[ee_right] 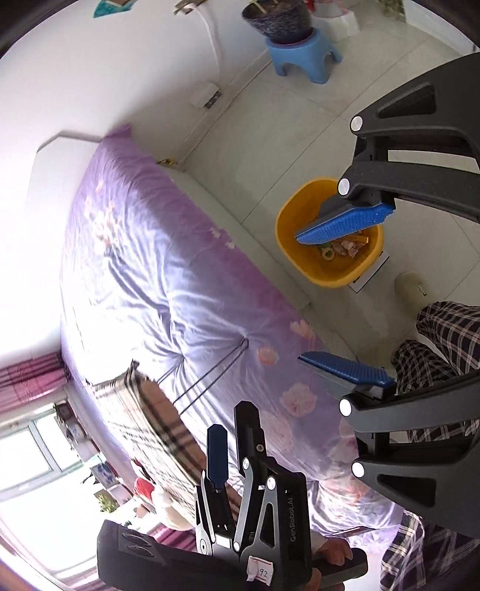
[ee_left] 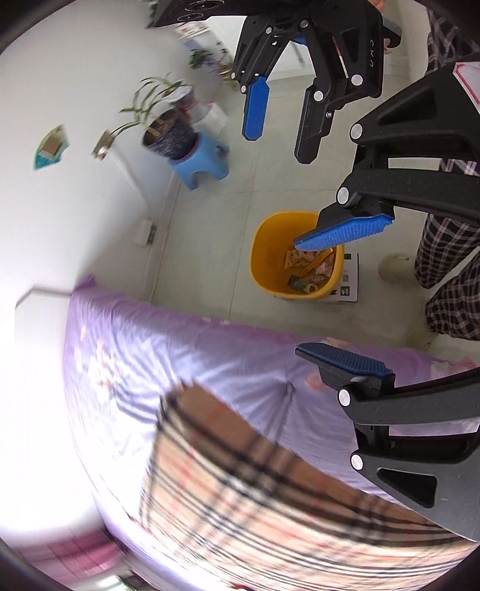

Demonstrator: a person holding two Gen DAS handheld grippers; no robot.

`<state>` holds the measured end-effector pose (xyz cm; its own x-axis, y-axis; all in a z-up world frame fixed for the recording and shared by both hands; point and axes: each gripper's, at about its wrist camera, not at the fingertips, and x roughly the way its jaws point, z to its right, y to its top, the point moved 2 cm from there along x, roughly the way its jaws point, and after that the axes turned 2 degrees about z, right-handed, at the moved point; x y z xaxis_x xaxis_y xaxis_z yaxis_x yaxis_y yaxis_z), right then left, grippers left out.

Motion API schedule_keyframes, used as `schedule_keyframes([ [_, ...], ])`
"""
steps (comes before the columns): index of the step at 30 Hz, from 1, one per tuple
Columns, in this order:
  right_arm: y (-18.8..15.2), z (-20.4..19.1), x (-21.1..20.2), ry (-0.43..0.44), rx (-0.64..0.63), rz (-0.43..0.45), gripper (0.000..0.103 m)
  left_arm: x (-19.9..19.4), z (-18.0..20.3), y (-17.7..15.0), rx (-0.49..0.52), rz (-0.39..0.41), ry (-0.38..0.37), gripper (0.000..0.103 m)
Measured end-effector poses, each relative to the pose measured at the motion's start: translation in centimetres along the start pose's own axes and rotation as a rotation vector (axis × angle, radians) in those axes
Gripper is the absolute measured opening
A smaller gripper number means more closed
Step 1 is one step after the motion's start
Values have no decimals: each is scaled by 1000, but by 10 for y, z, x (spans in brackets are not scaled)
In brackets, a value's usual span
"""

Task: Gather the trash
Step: 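Move both open tools back over the plaid cloth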

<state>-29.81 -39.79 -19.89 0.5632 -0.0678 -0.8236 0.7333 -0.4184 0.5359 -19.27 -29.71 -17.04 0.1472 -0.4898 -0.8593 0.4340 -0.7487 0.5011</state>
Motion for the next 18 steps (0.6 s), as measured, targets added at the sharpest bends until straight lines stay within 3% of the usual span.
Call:
schedule_keyframes([
  [12,50,-101,-10,170,-244,48,62,-75,-108,-50,-382,120,221,52],
  [18,82,-150,-2,223,-303,74,63,-103,-182,-65,-505,156,314,52],
])
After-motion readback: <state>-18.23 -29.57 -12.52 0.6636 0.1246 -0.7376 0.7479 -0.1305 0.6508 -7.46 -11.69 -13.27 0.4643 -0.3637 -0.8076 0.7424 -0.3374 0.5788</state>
